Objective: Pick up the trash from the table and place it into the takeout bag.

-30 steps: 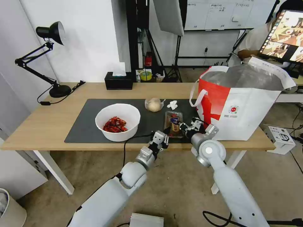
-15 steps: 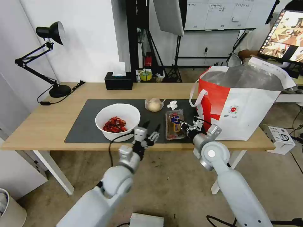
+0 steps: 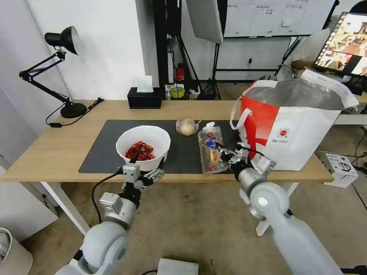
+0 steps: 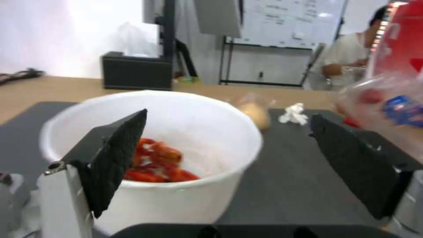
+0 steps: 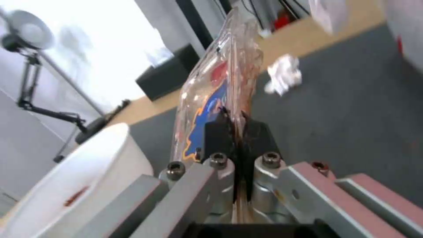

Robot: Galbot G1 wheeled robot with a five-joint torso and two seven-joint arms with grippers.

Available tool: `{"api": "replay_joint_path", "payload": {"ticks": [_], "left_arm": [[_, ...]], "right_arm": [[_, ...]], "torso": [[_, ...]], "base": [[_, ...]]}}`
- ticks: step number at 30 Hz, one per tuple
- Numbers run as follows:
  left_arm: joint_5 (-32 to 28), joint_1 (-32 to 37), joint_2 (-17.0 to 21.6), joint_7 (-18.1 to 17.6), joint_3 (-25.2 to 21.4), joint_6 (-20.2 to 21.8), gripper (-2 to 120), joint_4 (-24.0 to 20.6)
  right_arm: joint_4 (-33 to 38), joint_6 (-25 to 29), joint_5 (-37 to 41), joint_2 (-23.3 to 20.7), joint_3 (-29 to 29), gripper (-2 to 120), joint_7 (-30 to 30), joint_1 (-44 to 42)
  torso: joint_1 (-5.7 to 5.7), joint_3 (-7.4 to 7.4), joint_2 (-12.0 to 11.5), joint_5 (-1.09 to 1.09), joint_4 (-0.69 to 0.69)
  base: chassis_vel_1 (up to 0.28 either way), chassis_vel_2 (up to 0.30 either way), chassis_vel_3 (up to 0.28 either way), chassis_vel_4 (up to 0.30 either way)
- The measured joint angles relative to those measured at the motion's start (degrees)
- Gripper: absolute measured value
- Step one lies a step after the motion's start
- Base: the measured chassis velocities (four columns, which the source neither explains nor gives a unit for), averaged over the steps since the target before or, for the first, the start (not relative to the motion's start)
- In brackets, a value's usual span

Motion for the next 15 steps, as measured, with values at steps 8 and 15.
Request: {"api": "replay_joint_path", "payload": {"ticks": [8,15], "left_arm": [[2.79,6.77,-1.65,-0.25,-5.57,0.37,100,-3.44],[4.66,11.27,-2.54,0.11,-9.96,-0.24,100,-5.45]], "right_arm": [[8.56,1.64,5.61,-4.83,6.71,0,-2.37,-2.10],[11.19,2.53,13.88,-8.28,12.62,0,-1.43,-0.36]], "torso": [[0.00,0.00,0.00,-0.01,0.02],[0.00,0.01,0.00,0.00,0.03]], "base": [[0.000,0.000,0.000,0.000],[0.000,0.000,0.000,0.000]]}}
